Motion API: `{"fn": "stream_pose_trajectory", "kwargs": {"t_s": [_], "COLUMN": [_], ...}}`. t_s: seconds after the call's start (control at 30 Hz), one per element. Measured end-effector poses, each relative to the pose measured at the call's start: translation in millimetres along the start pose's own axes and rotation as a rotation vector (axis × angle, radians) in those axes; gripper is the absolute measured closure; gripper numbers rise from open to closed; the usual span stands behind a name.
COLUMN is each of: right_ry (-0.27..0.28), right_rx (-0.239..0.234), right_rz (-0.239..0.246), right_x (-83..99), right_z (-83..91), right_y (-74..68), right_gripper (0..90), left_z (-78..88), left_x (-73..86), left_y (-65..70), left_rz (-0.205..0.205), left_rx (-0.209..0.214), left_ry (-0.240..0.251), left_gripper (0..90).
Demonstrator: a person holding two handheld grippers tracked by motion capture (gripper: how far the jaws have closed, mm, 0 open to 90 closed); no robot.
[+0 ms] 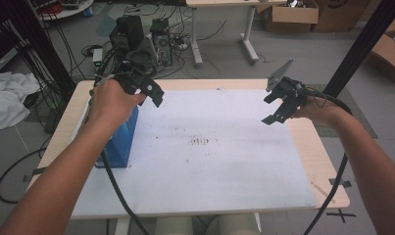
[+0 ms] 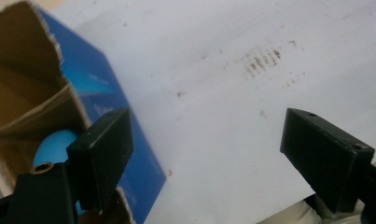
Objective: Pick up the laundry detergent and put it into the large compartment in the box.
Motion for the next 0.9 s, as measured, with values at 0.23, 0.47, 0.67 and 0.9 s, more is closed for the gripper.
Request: {"fn": "stream_pose_trajectory", "kwargs": {"t_s": [0.23, 0.47, 0.67, 0.9], "right_ry": [0.016, 0.007, 0.0, -0.005], "right_rx": [0.005, 0.005, 0.004, 0.0], "right_rz": [-0.013, -0.011, -0.013, -0.011], "right_x": [-2.9, -0.7, 0.5, -1.1], "right_z": [5.6, 7.0, 6.2, 3.9], "right_y": [-0.1, 0.2, 2.5, 2.6], "right_gripper": [17.8, 17.8, 17.8, 17.7], "left_z": [-8.6, -26.1, -41.4, -55.4], "left_x": [-17.5, -29.1, -35.2, -34.7], "left_y": [34.8, 65.2, 82.7, 91.1], "left_rz": [-0.122, -0.249, -0.335, -0.395], "left_rx": [0.027, 0.057, 0.082, 0.1], "left_ry": [0.009, -0.021, -0.026, -0.036], "left_gripper": [18.4, 18.5, 19.2, 19.4]}}
Point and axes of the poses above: each handheld gripper's, and its own axes: z roughly backward along the jaws, x roughly out of its underside, y roughly to its right, the point moved 9 cm from there along -z, roughly forward along the jaws, and after that the axes turned 4 degrees about -z, right-handed, at the moved point
